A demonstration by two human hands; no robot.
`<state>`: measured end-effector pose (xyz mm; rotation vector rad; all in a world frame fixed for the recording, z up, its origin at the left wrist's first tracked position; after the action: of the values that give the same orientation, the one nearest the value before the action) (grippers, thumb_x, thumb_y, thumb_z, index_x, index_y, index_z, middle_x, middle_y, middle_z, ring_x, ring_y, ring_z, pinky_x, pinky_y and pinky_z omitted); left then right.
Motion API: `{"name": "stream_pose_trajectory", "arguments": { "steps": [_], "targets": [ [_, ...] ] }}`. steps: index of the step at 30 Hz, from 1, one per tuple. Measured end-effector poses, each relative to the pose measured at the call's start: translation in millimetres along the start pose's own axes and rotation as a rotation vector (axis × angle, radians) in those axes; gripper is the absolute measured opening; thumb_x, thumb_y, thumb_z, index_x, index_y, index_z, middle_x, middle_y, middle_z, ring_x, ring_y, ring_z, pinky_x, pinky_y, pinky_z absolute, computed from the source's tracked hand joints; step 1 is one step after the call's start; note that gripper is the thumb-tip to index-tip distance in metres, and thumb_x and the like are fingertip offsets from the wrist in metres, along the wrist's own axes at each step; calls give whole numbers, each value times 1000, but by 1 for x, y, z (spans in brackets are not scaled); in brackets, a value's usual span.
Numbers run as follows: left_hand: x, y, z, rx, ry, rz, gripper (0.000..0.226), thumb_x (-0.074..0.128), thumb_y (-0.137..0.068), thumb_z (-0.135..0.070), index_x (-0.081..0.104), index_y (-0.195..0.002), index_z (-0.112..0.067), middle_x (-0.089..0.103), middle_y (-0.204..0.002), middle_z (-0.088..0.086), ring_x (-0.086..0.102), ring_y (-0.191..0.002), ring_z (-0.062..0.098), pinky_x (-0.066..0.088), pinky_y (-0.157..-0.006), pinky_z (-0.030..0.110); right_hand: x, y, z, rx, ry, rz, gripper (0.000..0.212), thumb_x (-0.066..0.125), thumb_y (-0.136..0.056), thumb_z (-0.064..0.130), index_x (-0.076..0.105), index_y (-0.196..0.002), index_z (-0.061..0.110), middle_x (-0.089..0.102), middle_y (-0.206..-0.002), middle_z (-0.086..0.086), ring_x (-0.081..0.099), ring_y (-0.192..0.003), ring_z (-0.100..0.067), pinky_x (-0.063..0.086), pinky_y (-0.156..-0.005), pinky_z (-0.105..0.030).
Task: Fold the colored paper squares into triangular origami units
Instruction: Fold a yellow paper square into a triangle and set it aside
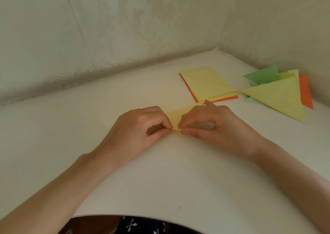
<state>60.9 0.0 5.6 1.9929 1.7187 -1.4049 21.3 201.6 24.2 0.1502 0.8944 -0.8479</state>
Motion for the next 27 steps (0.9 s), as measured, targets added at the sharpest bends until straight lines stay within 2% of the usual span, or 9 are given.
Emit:
{"name": "stream_pose_trajectory", "arguments": {
  "steps": [3, 6, 9, 13, 17, 21, 27],
  "targets": [
    [0, 2, -2, 30, -61, 25, 11, 51, -84, -39, 56, -88, -31, 61, -88, -16, 61, -78, 3, 52, -65, 33, -5, 1, 2, 31, -19, 40, 7, 70, -84, 29, 71, -86, 23, 68, -97, 17, 60, -101, 1, 10, -115, -31],
    [-3, 4, -4, 76, -141, 55, 8, 50, -86, -37, 56, -88, -32, 61, -91, -18, 60, -81, 0, 51, -62, 31, -7, 2, 3, 67, -83, 114, 2, 70, -83, 21, 70, -84, 23, 69, -98, 18, 57, -107, 6, 10, -114, -26],
    [-8, 9, -5, 136, -213, 115, 17, 49, -89, -37, 66, -88, -31, 62, -97, -20, 61, -83, 0, 53, -60, 27, -9, 2, 0, 79, -115, 160, 4, 71, -82, 18, 73, -85, 19, 67, -106, 16, 53, -111, 8, 25, -107, -17],
    [-12, 15, -6, 161, -241, 198, 24, 48, -91, -36, 71, -98, -32, 63, -107, -16, 62, -81, 1, 54, -59, 24, -6, 0, -1, 45, -39, 164, 3, 71, -80, 22, 72, -81, 19, 62, -102, 16, 56, -101, -5, 39, -93, -22],
    [-14, 15, -11, 153, -244, 245, 27, 49, -88, -34, 72, -101, -36, 63, -108, -14, 56, -73, -1, 49, -56, 19, -3, -3, 3, 65, -46, 138, 4, 73, -80, 18, 70, -78, 18, 61, -98, 10, 54, -95, -4, 39, -87, -15],
    [-15, 15, -12, 152, -245, 242, 28, 48, -87, -34, 73, -101, -35, 64, -108, -13, 61, -70, 5, 51, -53, 24, 0, -4, 5, 131, -58, 141, 9, 73, -79, 17, 67, -79, 24, 57, -100, 5, 49, -96, -3, 35, -87, -11],
    [-13, 17, -15, 150, -264, 222, 31, 46, -86, -29, 69, -107, -33, 61, -108, -13, 60, -89, 7, 53, -58, 30, 2, -4, 3, 214, -64, 125, 21, 75, -76, 23, 61, -85, 35, 49, -101, 10, 41, -100, 3, 26, -83, -1]
  ]
}}
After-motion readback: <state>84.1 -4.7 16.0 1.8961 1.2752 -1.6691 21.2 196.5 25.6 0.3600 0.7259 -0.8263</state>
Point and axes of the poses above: each hand's wrist, its own y-axis away from the middle knuckle, its own x-axis out of the palm, z = x × y, the point moved 1 cm from there along -y, towards the middle knuckle
